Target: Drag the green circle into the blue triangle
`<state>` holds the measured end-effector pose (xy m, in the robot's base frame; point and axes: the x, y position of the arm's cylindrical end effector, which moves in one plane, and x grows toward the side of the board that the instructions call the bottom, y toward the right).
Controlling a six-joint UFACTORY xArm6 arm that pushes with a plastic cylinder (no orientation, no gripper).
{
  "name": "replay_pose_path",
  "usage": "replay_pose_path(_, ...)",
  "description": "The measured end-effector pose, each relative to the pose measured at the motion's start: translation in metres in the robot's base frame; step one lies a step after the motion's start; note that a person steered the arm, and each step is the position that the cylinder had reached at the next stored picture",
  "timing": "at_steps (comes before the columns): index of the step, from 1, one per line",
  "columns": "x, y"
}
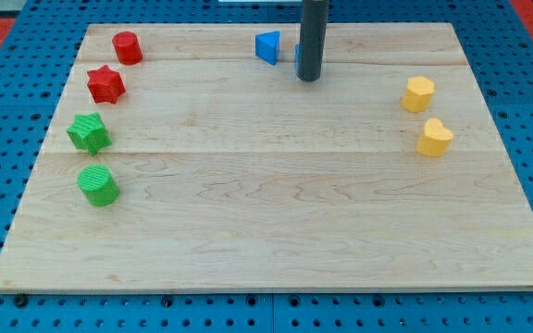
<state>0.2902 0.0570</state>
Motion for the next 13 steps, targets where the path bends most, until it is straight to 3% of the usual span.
replay_pose_path(1, -0.026, -0.003)
replay_pose_path(2, 0.065, -0.027)
replay_pose_path(3, 0.198, -0.077)
replay_pose_path(4, 0.27, -0.178)
replay_pose_path(5, 0.257, -0.259)
replay_pose_path(7, 0.204, -0.264)
replay_pose_path(10, 0.205, -0.297)
replay_pose_path(13, 0.171, -0.192)
